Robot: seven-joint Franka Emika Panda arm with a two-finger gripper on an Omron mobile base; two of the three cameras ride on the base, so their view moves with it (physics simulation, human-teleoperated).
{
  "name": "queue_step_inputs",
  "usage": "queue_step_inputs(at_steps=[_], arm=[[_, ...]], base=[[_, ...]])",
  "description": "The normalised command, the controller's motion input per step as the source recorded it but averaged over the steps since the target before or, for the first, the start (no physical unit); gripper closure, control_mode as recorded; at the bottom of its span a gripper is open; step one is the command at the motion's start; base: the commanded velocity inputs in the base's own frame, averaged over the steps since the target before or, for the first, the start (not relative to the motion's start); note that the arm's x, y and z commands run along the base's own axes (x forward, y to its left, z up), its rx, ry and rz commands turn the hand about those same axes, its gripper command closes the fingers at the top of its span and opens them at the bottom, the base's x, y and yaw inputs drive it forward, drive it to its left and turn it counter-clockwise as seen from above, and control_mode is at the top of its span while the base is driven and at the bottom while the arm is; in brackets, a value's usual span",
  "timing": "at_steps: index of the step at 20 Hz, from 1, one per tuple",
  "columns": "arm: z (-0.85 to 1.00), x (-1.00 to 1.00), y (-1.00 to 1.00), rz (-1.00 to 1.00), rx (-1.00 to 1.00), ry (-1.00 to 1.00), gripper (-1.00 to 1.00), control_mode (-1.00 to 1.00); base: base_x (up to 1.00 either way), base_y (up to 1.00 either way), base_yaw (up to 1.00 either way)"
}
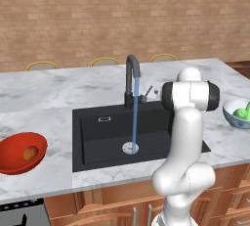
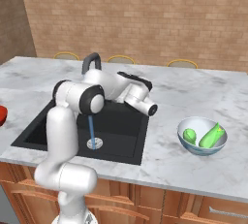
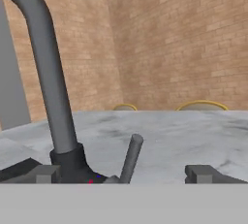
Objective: Pick the corns from the sink and place them in one bowl. Place the mango in the other bowl. Then turn off the sink faucet.
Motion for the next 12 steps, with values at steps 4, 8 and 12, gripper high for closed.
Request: queue_step_inputs(at_steps=[4, 8, 12], arm=[[-0.14, 0.73, 0.00, 0.00, 0.09, 0.00, -1.00, -1.00], [-0.14, 0.71, 0.00, 0.00, 0.09, 0.00, -1.00, -1.00], [-0.06, 0.48, 0.00, 0.01, 0.09, 0.00, -1.00, -1.00]], base=[[0.00, 0.00, 0.00], [0.00, 0.00, 0.00], [0.00, 0.00, 0.00]])
